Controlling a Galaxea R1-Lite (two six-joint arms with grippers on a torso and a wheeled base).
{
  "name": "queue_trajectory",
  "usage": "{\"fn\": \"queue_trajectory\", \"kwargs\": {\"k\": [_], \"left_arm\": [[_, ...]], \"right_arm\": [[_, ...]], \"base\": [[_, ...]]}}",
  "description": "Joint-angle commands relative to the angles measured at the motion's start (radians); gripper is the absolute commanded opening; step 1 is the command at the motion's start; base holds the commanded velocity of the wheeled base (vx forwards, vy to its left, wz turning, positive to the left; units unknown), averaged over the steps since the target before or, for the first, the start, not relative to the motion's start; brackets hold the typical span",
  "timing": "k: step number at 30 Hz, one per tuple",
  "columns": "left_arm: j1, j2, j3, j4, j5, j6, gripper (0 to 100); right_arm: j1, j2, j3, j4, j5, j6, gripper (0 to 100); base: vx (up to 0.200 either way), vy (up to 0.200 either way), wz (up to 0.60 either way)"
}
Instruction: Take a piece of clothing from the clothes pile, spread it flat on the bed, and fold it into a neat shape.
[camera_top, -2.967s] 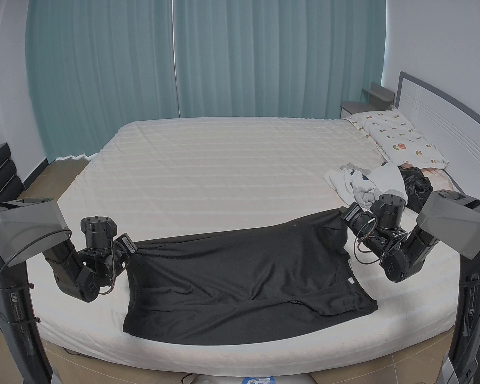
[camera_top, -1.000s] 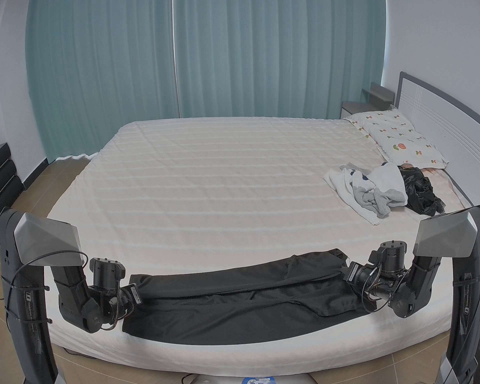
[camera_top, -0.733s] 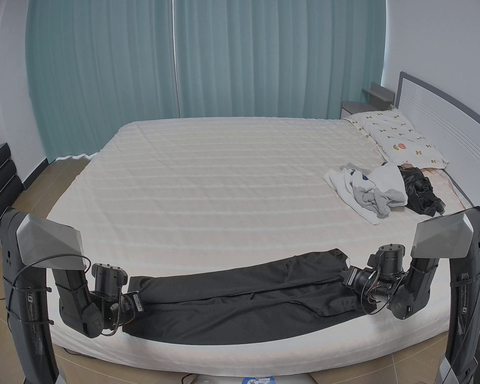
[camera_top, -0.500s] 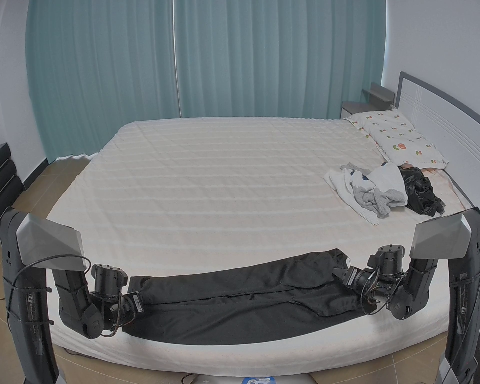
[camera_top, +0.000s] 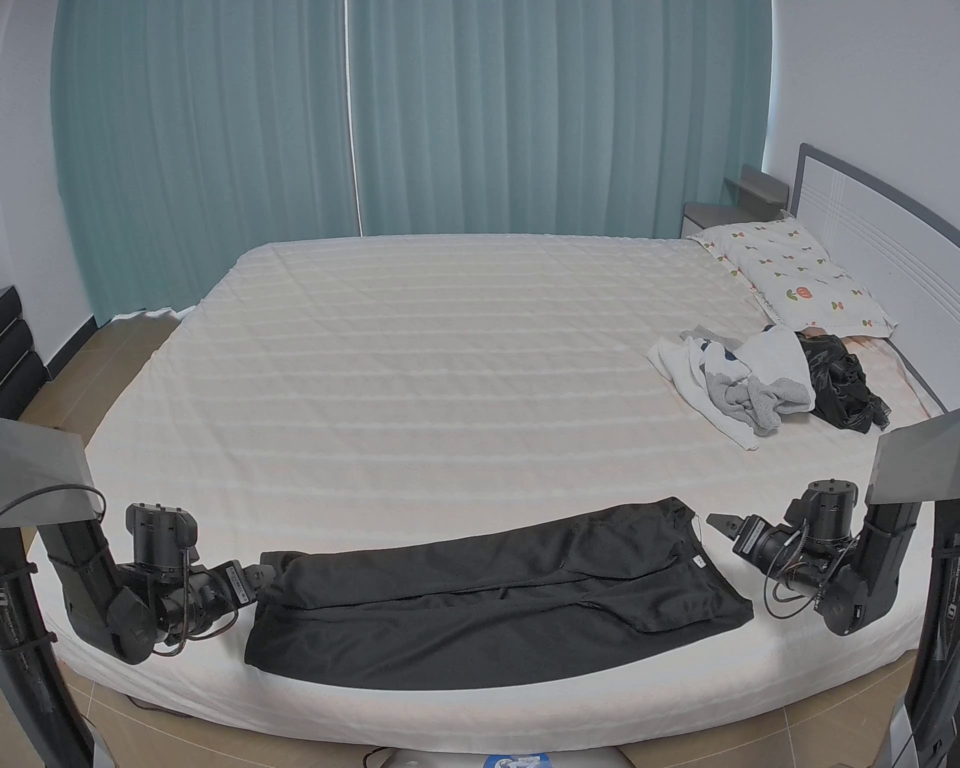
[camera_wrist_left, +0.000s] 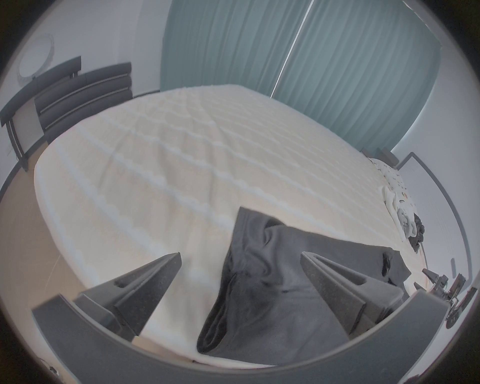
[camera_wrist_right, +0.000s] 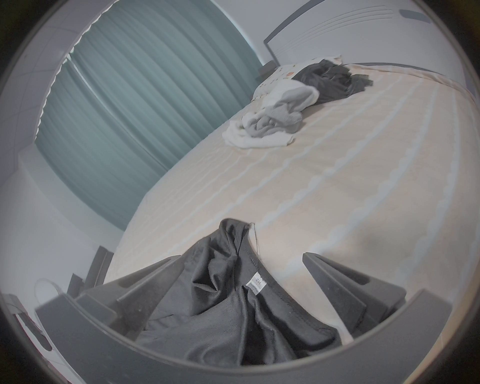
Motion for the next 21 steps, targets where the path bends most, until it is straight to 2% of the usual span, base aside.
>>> {"fn": "queue_trajectory", "kwargs": {"k": [1, 4, 7, 10, 12, 14, 17, 21], "left_arm": [[0.044, -0.083, -0.023, 0.143, -0.102, 0.003, 100], [0.031, -0.049, -0.112, 0.244, -0.141, 0.003, 100], [0.010, -0.004, -0.161, 0.272, -0.136, 0.005, 100], [-0.025, 0.066, -0.204, 0.278, -0.127, 0.008, 100], [-0.035, 0.088, -0.213, 0.278, -0.115, 0.017, 100], [-0.047, 0.137, -0.225, 0.278, -0.076, 0.065, 100], [-0.061, 0.177, -0.228, 0.270, -0.033, 0.117, 100], [-0.079, 0.180, -0.236, 0.269, -0.020, 0.120, 100]], "right_arm": [[-0.033, -0.113, 0.125, -0.072, 0.003, 0.047, 100], [-0.023, -0.119, 0.214, -0.155, -0.001, 0.074, 100], [-0.022, -0.114, 0.251, -0.172, -0.006, 0.078, 100], [-0.020, -0.122, 0.300, -0.170, -0.006, 0.136, 100], [-0.014, -0.124, 0.315, -0.170, -0.003, 0.168, 100], [0.003, -0.122, 0.321, -0.170, -0.007, 0.200, 100], [0.010, -0.119, 0.318, -0.170, -0.004, 0.205, 100], [0.023, -0.116, 0.312, -0.170, -0.004, 0.206, 100]], "base": [[0.000, 0.000, 0.00], [0.000, 0.000, 0.00], [0.000, 0.000, 0.00], [0.000, 0.000, 0.00], [0.000, 0.000, 0.00], [0.000, 0.000, 0.00], [0.000, 0.000, 0.00], [0.000, 0.000, 0.00]]}}
